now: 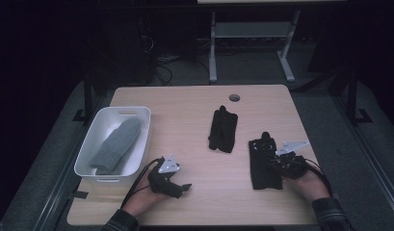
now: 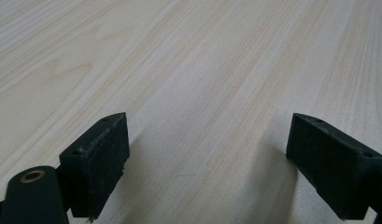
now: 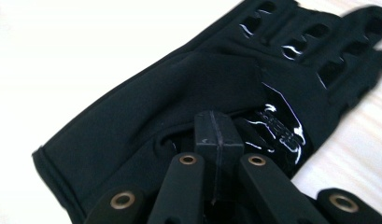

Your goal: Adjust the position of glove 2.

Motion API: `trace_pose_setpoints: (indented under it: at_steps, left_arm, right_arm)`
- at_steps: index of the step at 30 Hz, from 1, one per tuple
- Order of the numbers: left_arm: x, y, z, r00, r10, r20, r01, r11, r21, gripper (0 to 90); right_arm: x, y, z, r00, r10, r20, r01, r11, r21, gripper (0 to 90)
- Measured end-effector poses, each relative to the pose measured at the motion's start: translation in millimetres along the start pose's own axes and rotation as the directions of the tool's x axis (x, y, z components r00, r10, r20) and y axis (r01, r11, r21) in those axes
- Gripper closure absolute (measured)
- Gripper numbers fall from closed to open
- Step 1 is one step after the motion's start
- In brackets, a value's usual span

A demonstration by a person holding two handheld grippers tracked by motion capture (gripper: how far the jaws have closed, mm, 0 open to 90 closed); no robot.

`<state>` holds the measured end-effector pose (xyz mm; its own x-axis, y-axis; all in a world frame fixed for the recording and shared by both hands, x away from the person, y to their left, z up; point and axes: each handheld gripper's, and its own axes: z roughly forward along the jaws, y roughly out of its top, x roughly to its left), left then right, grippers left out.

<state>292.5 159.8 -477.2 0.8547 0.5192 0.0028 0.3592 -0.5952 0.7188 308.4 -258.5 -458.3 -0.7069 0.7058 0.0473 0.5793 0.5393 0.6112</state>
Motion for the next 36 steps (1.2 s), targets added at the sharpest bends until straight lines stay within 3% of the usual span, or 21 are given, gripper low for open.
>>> trace_pose_setpoints:
  at_steps: [10, 18, 22, 28, 32, 36]
  left_arm:
    - [-0.1, 0.0, 0.0, 1.0, -0.001, 0.0, 0.001, 1.0, 0.0, 12.4]
    - [-0.1, 0.0, 0.1, 1.0, -0.001, 0.0, 0.001, 1.0, -0.001, 12.4]
    - [-0.1, 0.0, 0.1, 1.0, -0.001, 0.0, 0.001, 1.0, -0.001, 12.4]
    - [-0.1, 0.0, 0.1, 1.0, -0.001, 0.0, 0.001, 1.0, -0.001, 12.3]
    - [-0.5, -0.1, 0.1, 1.0, -0.007, 0.001, 0.007, 1.0, -0.001, 12.4]
    - [-0.5, -0.1, 0.2, 1.0, -0.006, 0.001, 0.006, 1.0, -0.002, 12.4]
  right_arm:
    - [43.6, 1.3, 1.9, 0.9914, -0.101, -0.084, 0.102, 0.995, 0.01, 90.0]
    - [61.7, 2.1, 3.1, 0.9837, -0.137, -0.116, 0.139, 0.99, 0.007, 90.0]
    - [60.4, 2.7, -1.0, 0.9855, -0.145, -0.089, 0.145, 0.989, -0.012, 90.0]
    - [40.8, -1.9, -15.1, 0.9954, -0.093, -0.019, 0.092, 0.994, -0.066, 90.0]
    - [19.5, -11.9, -20.3, 0.9987, -0.027, 0.043, 0.031, 0.995, -0.096, 76.4]
    - [-0.2, -24.5, -20.6, 0.9954, 0.05, 0.082, -0.039, 0.991, -0.13, 54.4]
